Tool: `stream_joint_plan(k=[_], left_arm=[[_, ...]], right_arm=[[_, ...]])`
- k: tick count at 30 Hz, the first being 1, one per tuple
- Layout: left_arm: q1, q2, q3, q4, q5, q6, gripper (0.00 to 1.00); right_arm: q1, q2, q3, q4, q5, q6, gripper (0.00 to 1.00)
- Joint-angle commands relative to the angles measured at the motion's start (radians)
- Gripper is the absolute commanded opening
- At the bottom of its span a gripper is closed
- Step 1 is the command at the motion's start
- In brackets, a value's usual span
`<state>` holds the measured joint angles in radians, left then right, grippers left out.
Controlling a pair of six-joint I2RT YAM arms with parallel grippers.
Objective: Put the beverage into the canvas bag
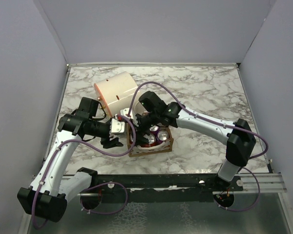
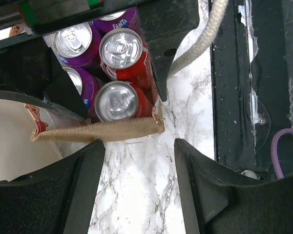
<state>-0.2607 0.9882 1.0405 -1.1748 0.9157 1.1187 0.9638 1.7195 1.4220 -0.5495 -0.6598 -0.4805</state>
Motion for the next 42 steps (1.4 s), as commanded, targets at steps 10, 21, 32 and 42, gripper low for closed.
stream_joint_plan(k=[10,21,32,42], left_arm=[[0.009,0.001,0.039,0.032,0.039,-0.028,0.62],[0.01,0.024,0.08,0.107,0.015,-0.134,0.61],[0.01,0.038,0.137,0.284,-0.149,-0.387,0.65],[0.092,0.028,0.176,0.461,-0.513,-0.65,0.74]], right_arm=[[-0.045,-0.059,0.009,0.012,-0.045,0.018,0.78],[-0.147,-0.19,-0.077,0.029,-0.049,-0.001,0.77],[-0.335,-0.383,-0.164,-0.01,-0.032,-0.006,0.78],[-0.687,-0.543,-0.278,0.038,0.154,0.141,0.82]])
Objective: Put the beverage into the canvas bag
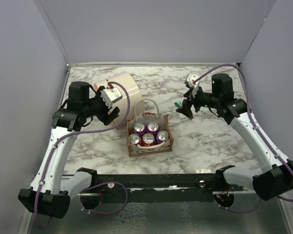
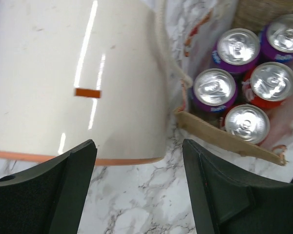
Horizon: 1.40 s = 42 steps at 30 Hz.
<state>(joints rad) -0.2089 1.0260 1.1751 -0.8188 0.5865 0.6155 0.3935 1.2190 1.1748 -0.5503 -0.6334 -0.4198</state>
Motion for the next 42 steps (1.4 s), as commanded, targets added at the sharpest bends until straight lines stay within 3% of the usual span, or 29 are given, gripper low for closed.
stream_joint_plan(k=[1,6,8,11,17,22,32,42], left_arm=[[0.056,-0.007,0.046,0.115,-0.2,-0.165,0.74],[0.183,-0.001,0.067,0.188,-0.246,-0.294,0.81],[0.219,-0.006,0.077,0.217,-0.276,-0.338,0.88],[0.253,-0.017,0.078,0.26,-0.355,-0.4,0.99],[0.26,-0.064,0.017,0.376,-0.494,-0.477,0.99],[0.26,-0.124,-0.046,0.523,-0.51,-0.49,0.99],[0.264,-0.209,-0.127,0.593,-0.376,-0.521,0.99],[0.292,-0.309,-0.18,0.62,-0.339,-0.586,0.99]], right_arm=[[-0.163,-0.047,-0.035,0.053,0.168,0.112,0.84],[-0.358,-0.009,-0.013,0.06,0.262,0.214,0.92],[-0.383,-0.006,-0.008,0.068,0.283,0.232,0.99],[-0.392,-0.012,-0.002,0.083,0.333,0.239,1.0],[-0.392,-0.019,0.007,0.106,0.487,0.285,1.0],[-0.392,-0.04,0.038,0.076,0.537,0.316,1.0],[-0.392,-0.13,0.05,-0.076,0.606,0.262,1.0],[-0.392,-0.34,-0.056,-0.019,0.632,0.228,1.0]])
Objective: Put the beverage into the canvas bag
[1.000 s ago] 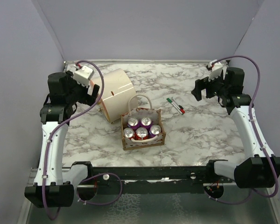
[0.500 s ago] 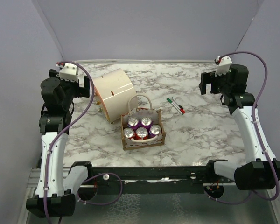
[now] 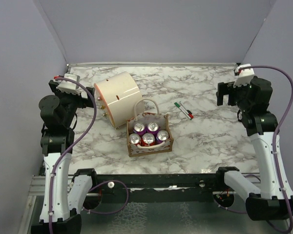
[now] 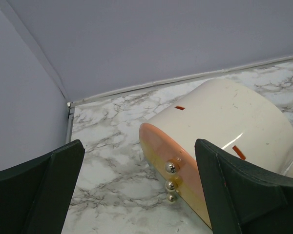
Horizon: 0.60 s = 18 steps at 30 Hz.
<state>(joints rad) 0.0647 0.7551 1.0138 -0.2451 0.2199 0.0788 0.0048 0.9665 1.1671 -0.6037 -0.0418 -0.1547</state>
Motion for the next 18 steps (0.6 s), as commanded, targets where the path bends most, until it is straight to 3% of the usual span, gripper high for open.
stream_joint_plan(k=[1,8,18], left_arm=[[0.022,-0.046,-0.02,0.041,0.021,-0.051,0.99],[0.039,-0.055,-0.006,-0.007,-0.057,-0.049,0.99],[0.047,-0.035,0.017,-0.082,-0.095,-0.028,0.99]], right_arm=[[-0.003,-0.108,-0.06,0.045,0.043,-0.043,1.0],[-0.003,-0.227,-0.106,0.072,-0.015,-0.064,1.0],[-0.02,-0.236,-0.066,0.03,-0.076,-0.076,1.0]])
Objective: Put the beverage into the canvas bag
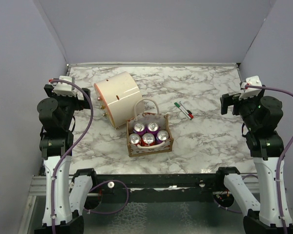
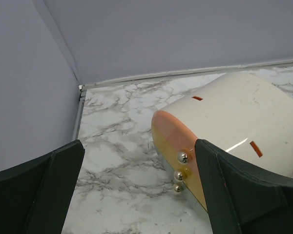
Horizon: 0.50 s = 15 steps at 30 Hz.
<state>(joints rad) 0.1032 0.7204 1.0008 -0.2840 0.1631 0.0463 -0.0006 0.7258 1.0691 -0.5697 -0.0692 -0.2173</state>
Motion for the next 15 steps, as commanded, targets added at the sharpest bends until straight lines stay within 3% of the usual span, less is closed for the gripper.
stream_joint_plan(k=[1,15], left_arm=[[0.009,-0.002,0.028,-0.049,-0.035,0.008,0.99],[0.009,0.009,0.019,-0.08,0.002,0.004,0.99]], right_arm=[[-0.016,0.007,0.038,-0.01,-0.052,-0.012,1.0],[-0.032,0.011,0.059,-0.045,-0.047,-0.004,1.0]])
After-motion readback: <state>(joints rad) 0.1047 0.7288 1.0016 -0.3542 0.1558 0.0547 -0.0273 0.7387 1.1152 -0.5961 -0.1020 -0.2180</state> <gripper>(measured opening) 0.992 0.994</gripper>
